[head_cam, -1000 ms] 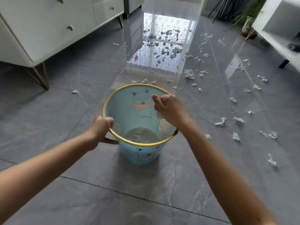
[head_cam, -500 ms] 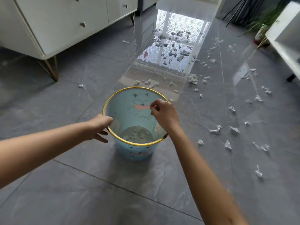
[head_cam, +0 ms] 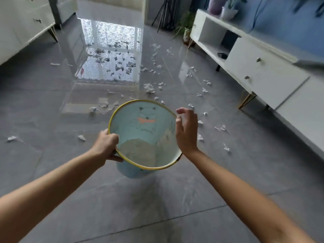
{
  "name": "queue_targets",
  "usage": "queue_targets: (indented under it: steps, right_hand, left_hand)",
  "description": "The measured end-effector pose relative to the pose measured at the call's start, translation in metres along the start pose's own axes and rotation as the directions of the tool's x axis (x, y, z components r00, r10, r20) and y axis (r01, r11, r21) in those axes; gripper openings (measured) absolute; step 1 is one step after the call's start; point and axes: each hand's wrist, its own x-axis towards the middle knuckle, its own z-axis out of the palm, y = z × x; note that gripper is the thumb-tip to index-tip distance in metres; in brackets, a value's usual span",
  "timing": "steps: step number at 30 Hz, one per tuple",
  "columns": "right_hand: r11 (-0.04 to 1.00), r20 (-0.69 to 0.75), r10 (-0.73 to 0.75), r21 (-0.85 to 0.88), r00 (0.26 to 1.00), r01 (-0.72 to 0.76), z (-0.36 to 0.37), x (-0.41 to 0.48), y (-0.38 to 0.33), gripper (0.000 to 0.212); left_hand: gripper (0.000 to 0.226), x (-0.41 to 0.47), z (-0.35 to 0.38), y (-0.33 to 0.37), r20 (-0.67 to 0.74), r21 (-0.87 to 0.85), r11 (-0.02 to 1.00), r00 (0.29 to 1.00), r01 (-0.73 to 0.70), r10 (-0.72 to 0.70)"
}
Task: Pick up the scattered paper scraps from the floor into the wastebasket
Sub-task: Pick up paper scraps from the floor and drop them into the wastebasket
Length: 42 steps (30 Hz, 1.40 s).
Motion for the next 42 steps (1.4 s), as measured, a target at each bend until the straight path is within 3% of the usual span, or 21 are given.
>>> queue_targets:
  steps: [2,4,7,9,14,17,19,21,28,30,34,37,39,42]
  right_hand:
    - [0.993,-0.112,0.110,-0.040,0.988,-0.115,-0.013,-0.006,0.024,0.028]
    - [0.944,-0.137,0.297,-0.108,0.945,-0.313,-0.030,-0.019,0.059,0.030]
    - [0.768,-0.131,0.587,-0.222,0.799,-0.601,-0.059,-0.037,0.123,0.045]
    - [0.654,-0.116,0.703,-0.283,0.701,-0.702,-0.078,-0.043,0.169,0.059]
    - [0.453,-0.044,0.853,-0.432,0.520,-0.780,-0.089,-0.052,0.282,0.075]
    - [0.393,0.029,0.881,-0.601,0.473,-0.696,-0.085,-0.062,0.347,0.087]
    - [0.435,0.068,0.852,-0.643,0.519,-0.631,-0.078,-0.055,0.387,0.089]
    - [0.491,-0.008,0.798,-0.572,0.603,-0.657,-0.059,-0.030,0.418,0.089]
    - [0.513,-0.122,0.767,-0.472,0.630,-0.717,-0.031,0.022,0.474,0.076]
    - [0.605,-0.074,0.722,-0.417,0.688,-0.679,-0.024,0.046,0.492,0.075]
    - [0.644,0.004,0.702,-0.428,0.712,-0.633,-0.013,0.072,0.503,0.087]
    - [0.748,0.194,0.593,-0.492,0.782,-0.445,0.003,0.065,0.494,0.086]
    - [0.788,0.281,0.553,-0.481,0.784,-0.384,0.015,0.067,0.483,0.085]
    - [0.833,0.436,0.525,-0.438,0.731,-0.337,0.026,0.065,0.460,0.088]
  left_hand:
    - [0.026,0.009,0.007,-0.002,0.013,-0.016,1.000,1.000,0.026,-0.026]
    - [0.020,0.014,0.015,-0.002,0.007,-0.067,0.995,0.997,0.072,-0.072]
    - [0.021,0.017,0.038,0.005,0.014,-0.139,0.984,0.994,0.113,-0.112]
    - [0.023,0.018,0.062,0.013,0.010,-0.192,0.972,0.991,0.133,-0.133]
    - [0.019,0.036,0.138,0.035,-0.040,-0.235,0.966,0.992,0.110,-0.122]
    - [0.016,0.055,0.180,0.046,-0.121,-0.257,0.964,0.988,0.065,-0.099]
    - [0.014,0.073,0.205,0.055,-0.165,-0.282,0.959,0.983,0.034,-0.084]
    - [0.016,0.098,0.227,0.068,-0.218,-0.289,0.957,0.975,-0.017,-0.048]
    - [0.015,0.147,0.275,0.085,-0.336,-0.240,0.966,0.942,-0.101,0.015]
    - [0.017,0.156,0.280,0.088,-0.341,-0.229,0.964,0.939,-0.132,0.048]
    - [0.017,0.162,0.283,0.090,-0.373,-0.190,0.972,0.926,-0.139,0.060]
    - [0.018,0.163,0.279,0.088,-0.374,-0.192,0.972,0.926,-0.139,0.059]
    - [0.022,0.165,0.272,0.086,-0.367,-0.202,0.970,0.929,-0.133,0.051]
    - [0.019,0.163,0.263,0.084,-0.350,-0.208,0.969,0.935,-0.130,0.051]
